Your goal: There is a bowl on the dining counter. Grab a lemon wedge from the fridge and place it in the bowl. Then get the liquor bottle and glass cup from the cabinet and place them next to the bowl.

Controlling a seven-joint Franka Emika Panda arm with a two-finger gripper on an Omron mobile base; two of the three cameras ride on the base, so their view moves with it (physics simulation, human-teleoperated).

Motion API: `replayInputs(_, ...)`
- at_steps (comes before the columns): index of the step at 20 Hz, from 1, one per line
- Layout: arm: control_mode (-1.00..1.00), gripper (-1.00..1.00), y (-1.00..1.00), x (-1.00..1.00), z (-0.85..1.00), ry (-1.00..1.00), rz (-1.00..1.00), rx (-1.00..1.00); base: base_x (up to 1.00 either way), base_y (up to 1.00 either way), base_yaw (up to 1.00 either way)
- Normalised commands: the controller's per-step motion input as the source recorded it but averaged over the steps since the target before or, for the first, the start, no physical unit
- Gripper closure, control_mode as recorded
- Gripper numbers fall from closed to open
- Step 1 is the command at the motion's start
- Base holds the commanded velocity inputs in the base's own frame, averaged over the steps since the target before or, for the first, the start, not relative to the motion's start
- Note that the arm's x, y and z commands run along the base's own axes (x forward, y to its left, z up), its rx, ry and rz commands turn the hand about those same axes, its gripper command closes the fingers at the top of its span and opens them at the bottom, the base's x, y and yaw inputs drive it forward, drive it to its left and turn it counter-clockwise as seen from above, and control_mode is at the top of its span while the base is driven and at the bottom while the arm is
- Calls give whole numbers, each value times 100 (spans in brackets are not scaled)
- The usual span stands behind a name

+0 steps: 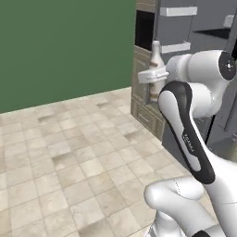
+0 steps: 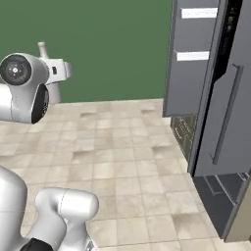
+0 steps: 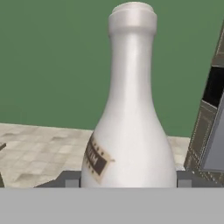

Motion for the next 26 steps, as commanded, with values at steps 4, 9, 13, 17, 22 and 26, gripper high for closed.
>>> replayInputs(4, 100, 100, 0, 0, 0, 0, 0, 0, 100, 21, 14)
replayInputs(9, 100, 100, 0, 0, 0, 0, 0, 0, 100, 4, 8)
replayInputs(13, 100, 100, 0, 0, 0, 0, 0, 0, 100, 6, 9)
replayInputs(17, 100, 100, 0, 0, 0, 0, 0, 0, 100, 1, 16)
replayInputs(22, 100, 100, 0, 0, 0, 0, 0, 0, 100, 0, 24)
replayInputs(26, 100, 100, 0, 0, 0, 0, 0, 0, 100, 0, 35)
